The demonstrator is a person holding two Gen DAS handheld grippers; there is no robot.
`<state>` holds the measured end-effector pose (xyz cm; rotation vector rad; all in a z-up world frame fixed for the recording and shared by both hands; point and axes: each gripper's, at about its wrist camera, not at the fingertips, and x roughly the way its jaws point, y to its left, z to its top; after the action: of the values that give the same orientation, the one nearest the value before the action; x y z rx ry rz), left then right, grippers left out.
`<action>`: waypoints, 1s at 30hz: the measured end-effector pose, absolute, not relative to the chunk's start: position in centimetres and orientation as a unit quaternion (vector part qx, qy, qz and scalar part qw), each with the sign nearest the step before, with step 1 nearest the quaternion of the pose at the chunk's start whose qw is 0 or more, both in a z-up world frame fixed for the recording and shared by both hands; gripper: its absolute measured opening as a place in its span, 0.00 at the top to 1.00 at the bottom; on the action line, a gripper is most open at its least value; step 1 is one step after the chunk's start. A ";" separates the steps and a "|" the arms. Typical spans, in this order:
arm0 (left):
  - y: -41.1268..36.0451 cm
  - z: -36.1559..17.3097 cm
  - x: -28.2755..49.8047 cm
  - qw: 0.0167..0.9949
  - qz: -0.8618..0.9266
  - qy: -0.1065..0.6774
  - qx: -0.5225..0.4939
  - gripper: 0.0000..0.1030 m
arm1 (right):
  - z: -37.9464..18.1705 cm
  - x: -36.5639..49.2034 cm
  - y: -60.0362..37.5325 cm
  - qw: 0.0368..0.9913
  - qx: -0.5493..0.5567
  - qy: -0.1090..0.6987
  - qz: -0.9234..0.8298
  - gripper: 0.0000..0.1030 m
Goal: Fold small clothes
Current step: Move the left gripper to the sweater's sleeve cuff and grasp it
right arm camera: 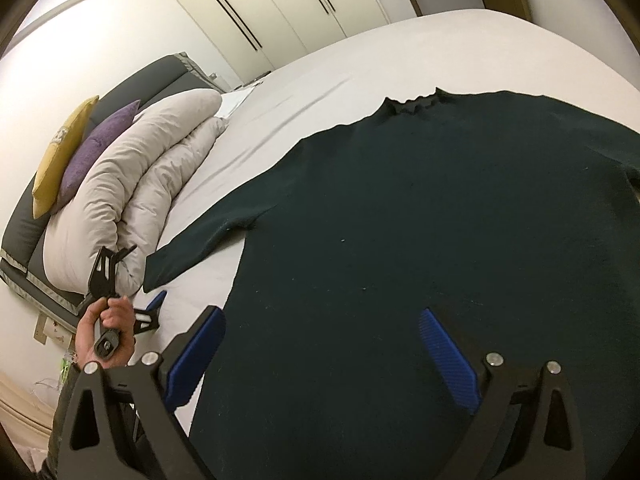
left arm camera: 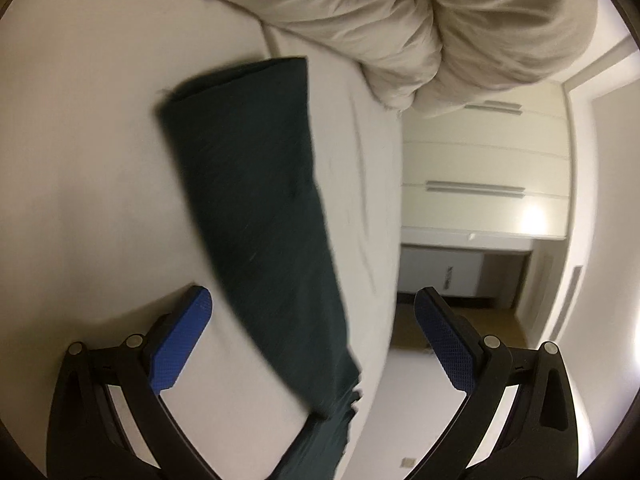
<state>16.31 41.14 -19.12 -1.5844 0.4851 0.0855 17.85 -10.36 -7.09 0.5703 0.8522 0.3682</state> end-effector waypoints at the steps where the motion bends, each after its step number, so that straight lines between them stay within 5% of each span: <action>1: 41.3 -19.2 16.7 0.675 0.035 0.205 -0.708 0.00 | -7.1 17.9 -10.4 0.855 0.272 0.404 0.176 0.04; 10: 43.3 -20.4 18.3 0.640 0.019 0.130 -0.757 0.09 | -7.3 18.2 -11.1 0.859 0.282 0.390 0.174 0.07; 13: 43.6 -20.4 18.4 0.642 0.026 0.134 -0.754 0.27 | -7.2 18.3 -10.9 0.862 0.274 0.389 0.177 0.11; 17: 44.0 -20.9 19.0 0.649 0.052 0.165 -0.741 0.75 | -7.2 18.4 -10.8 0.864 0.266 0.389 0.177 0.20; 20: 44.1 -20.8 19.6 0.661 0.070 0.184 -0.724 0.89 | -7.4 18.7 -11.1 0.863 0.261 0.393 0.179 0.28; 25: 41.1 -15.0 23.5 0.756 0.062 0.242 -0.606 0.93 | -8.1 19.3 -12.2 0.861 0.269 0.395 0.174 0.33; 30: 28.2 -5.0 30.6 0.889 -0.023 0.312 -0.336 0.93 | -8.7 20.5 -15.1 0.862 0.289 0.385 0.159 0.33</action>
<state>30.64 28.18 -5.00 -0.6975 0.6479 -0.0482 20.48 -15.09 -8.66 0.6054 0.8084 0.3332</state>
